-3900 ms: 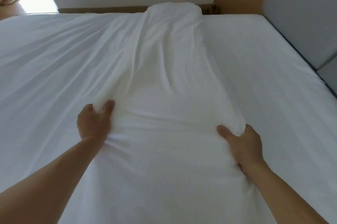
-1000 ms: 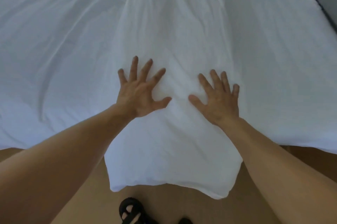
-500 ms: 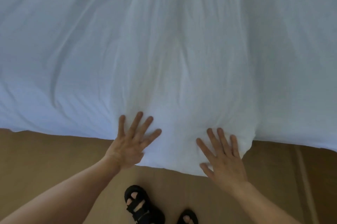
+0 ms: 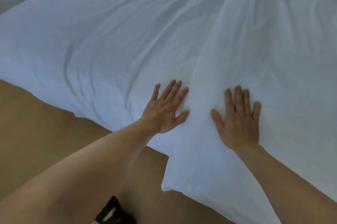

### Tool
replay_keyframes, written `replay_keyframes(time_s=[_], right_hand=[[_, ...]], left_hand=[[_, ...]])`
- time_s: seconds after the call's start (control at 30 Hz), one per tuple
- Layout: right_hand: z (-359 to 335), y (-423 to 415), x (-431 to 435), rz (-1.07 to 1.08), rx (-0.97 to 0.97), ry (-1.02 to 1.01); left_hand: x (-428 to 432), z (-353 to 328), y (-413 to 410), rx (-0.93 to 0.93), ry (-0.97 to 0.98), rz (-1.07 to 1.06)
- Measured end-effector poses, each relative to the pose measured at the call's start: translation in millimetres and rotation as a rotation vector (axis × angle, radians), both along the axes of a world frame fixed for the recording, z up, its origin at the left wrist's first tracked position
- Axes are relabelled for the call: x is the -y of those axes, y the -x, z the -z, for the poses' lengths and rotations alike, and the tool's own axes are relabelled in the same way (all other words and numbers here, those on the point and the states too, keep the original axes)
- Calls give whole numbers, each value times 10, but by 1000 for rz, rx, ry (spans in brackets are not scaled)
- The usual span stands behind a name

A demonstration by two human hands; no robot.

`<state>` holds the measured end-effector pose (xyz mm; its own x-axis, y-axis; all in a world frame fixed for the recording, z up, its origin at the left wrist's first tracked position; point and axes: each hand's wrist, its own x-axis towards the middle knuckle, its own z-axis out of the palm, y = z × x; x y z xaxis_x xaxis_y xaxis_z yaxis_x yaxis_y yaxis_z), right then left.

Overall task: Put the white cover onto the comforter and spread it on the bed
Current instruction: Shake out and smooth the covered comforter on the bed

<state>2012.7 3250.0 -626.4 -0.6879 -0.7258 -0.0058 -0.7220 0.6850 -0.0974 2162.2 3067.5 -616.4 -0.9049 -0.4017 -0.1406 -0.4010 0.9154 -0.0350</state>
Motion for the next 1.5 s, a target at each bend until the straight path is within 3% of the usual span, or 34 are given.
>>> replay_keyframes(time_s=[0.3,0.63,0.9,1.03,1.2,1.3,1.37,1.43,1.5], right_hand=[[248,-696,1631,-105,-11,-148],[337,-1741,3851,-229,138,-137],[369,-2587,5132,-436,107,-186],[372,-2768,5540,-519,132,-231],[168,-2585,5577,-630,270,-160],[2,-2194,5529,-374,134,95],[-49,-1973,5645,-210,166,-20],[-24,-1989,5854,-278,177,-157],[70,-2198,6171,-370,204,-143]], left_hand=[[1444,346,-528,-30,-14,-129],[3706,499,-1909,-20,-60,-429],[4569,551,-2666,5,-136,-488],[4826,513,-2844,32,-168,-514],[5192,341,-2995,49,-213,-754],[5317,176,-2815,-70,-101,-688],[5418,109,-2590,-66,-67,-538],[5592,152,-2472,-12,-104,-531],[5890,264,-2564,-8,-128,-631]])
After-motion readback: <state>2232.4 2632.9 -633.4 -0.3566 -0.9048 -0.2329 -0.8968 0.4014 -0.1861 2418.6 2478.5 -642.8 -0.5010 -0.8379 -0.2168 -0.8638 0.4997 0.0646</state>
